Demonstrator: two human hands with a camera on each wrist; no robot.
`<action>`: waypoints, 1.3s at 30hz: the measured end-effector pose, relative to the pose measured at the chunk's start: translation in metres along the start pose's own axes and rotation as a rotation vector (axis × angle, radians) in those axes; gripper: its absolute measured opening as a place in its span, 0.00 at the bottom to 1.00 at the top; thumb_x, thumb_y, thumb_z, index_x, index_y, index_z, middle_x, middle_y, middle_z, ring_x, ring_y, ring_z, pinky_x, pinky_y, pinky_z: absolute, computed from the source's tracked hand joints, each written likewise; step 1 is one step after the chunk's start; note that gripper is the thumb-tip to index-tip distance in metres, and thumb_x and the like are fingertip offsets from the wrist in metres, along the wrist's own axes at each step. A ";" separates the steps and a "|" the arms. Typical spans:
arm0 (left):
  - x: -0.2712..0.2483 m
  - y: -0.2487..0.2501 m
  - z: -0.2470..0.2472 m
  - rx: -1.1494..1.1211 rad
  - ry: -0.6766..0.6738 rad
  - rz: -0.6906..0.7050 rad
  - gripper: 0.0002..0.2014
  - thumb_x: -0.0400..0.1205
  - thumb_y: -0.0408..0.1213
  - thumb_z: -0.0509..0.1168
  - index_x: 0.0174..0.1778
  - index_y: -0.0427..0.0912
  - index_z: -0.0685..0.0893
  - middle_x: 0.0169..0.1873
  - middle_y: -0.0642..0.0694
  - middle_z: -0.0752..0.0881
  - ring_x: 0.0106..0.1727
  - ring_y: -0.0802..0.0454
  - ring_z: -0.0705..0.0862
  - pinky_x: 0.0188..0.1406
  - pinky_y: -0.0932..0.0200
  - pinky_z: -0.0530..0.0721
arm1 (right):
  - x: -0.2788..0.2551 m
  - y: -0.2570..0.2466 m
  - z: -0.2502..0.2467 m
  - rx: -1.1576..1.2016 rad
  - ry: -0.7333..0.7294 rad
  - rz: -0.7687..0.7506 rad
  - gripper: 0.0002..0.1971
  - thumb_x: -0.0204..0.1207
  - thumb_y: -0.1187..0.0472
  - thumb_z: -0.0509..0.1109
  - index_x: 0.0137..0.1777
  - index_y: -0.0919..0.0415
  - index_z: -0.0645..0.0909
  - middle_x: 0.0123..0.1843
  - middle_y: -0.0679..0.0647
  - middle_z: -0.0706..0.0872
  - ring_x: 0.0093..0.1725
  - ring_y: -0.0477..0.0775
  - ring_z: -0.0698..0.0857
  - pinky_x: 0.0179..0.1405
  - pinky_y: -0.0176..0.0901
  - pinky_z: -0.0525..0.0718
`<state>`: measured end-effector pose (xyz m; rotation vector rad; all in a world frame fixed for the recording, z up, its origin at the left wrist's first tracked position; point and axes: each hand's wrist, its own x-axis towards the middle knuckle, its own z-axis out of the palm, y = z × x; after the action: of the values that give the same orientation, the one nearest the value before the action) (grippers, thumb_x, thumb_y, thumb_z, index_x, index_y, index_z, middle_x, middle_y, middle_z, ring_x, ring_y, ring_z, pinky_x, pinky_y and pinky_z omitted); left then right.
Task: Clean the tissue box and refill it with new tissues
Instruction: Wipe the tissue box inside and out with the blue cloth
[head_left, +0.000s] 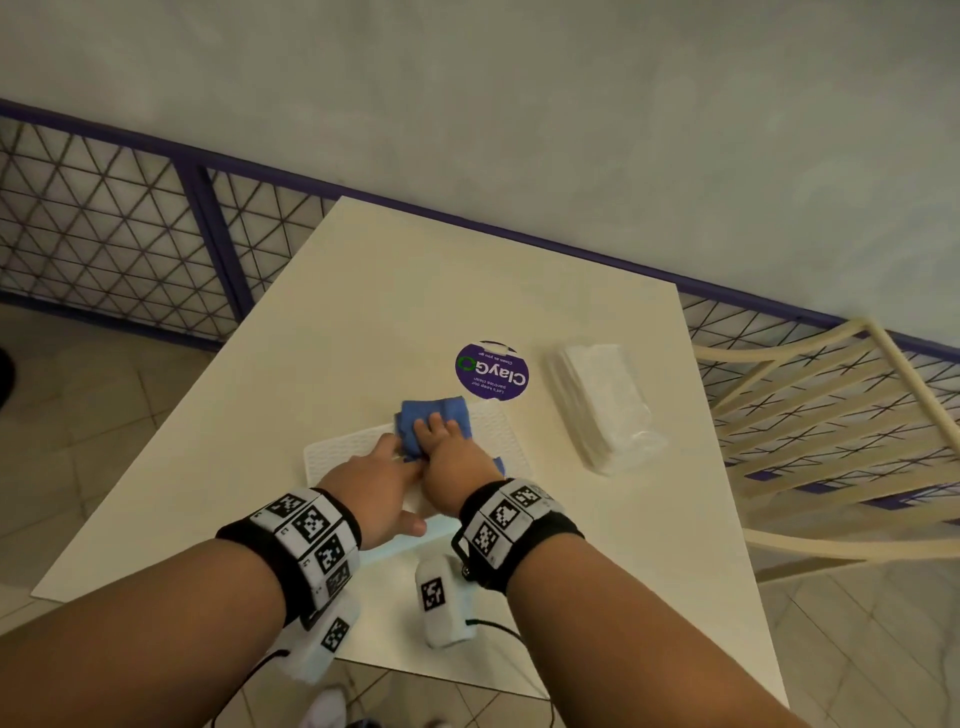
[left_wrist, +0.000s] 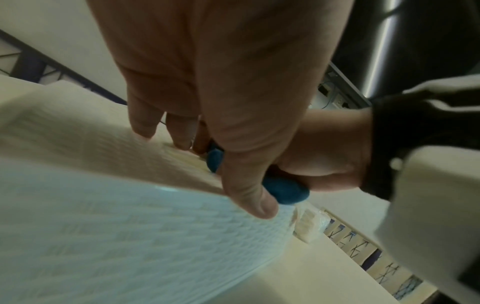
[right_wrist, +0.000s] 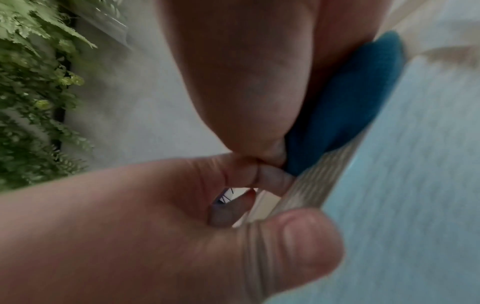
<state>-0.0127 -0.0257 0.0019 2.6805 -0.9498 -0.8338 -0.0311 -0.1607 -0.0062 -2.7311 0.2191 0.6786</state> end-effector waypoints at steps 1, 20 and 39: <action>0.000 0.000 -0.001 0.007 0.001 0.005 0.31 0.72 0.58 0.70 0.72 0.61 0.71 0.75 0.50 0.61 0.62 0.42 0.80 0.58 0.49 0.80 | -0.003 0.003 -0.002 -0.008 -0.017 -0.024 0.31 0.84 0.60 0.54 0.84 0.56 0.46 0.87 0.53 0.45 0.85 0.57 0.47 0.82 0.62 0.54; -0.001 -0.004 0.003 0.007 -0.018 -0.019 0.30 0.75 0.58 0.68 0.73 0.59 0.70 0.81 0.54 0.52 0.75 0.39 0.68 0.66 0.47 0.75 | 0.010 0.039 -0.017 0.027 0.184 0.251 0.25 0.82 0.59 0.55 0.79 0.59 0.57 0.83 0.58 0.57 0.80 0.61 0.59 0.77 0.61 0.60; -0.029 -0.043 -0.008 -0.061 0.096 -0.142 0.56 0.69 0.57 0.74 0.83 0.44 0.44 0.83 0.46 0.50 0.82 0.44 0.53 0.81 0.50 0.49 | -0.056 0.042 0.009 0.119 0.211 0.190 0.24 0.85 0.61 0.52 0.81 0.60 0.56 0.85 0.58 0.52 0.84 0.60 0.50 0.80 0.53 0.56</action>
<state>-0.0038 0.0258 0.0067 2.7324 -0.7084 -0.7392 -0.0932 -0.1927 0.0018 -2.6863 0.5550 0.4083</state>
